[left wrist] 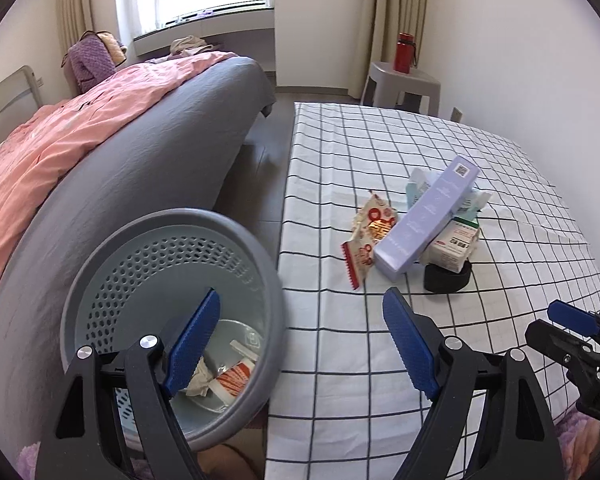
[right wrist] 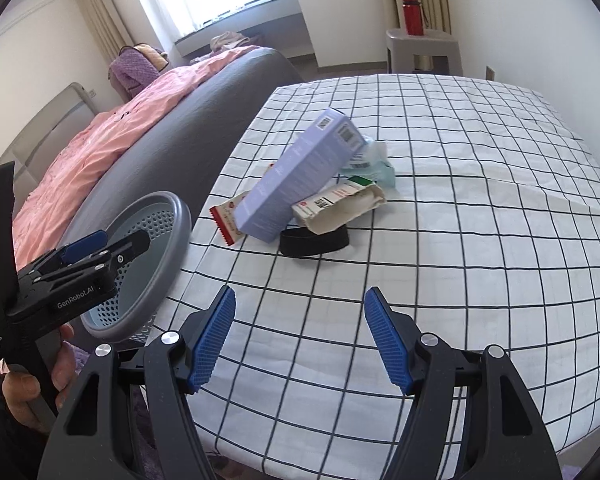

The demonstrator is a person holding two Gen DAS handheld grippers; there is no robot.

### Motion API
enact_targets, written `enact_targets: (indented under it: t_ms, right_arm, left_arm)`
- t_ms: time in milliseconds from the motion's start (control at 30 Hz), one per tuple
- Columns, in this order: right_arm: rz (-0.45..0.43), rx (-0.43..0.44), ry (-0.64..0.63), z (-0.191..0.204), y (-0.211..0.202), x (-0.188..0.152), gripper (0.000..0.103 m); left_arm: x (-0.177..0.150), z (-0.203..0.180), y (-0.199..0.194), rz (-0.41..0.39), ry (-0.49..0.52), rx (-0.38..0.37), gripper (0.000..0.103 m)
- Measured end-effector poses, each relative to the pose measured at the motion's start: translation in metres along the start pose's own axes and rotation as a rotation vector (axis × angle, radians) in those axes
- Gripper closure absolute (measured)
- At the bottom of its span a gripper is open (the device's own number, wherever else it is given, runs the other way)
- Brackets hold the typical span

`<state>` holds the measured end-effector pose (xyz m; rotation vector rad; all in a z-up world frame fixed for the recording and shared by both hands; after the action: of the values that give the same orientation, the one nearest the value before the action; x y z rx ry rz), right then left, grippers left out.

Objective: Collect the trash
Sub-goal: 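Move both tools back toward the remaining trash on the checkered bed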

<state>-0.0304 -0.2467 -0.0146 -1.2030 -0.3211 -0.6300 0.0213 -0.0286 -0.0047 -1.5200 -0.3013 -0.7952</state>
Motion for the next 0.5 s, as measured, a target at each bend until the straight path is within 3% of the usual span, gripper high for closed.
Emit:
enact_targets:
  t_ms: [367,500]
  right_arm:
    - [-0.018,0.018,0.091,-0.039,-0.006,0.0,0.035]
    - [-0.008,0.031,0.107,-0.045,-0.003,0.0,0.035]
  left_arm:
    - [0.04,-0.063,0.048,0.039,0.144,-0.105,0.023]
    - [0.05,-0.072,0.068,0.068,0.164,-0.107,0.023]
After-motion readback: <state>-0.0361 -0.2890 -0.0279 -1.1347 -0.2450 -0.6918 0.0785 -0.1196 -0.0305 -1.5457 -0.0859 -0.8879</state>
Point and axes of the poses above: each gripper's, at about its wrist camera, not at the fingertips, and y roughly the way its jaws point, z to its left, x to its top, the point moved 2 cm from there along y, roughly the way its jaws point, and after that the axes turned 6 degrees about y, right-handed, at the moved point
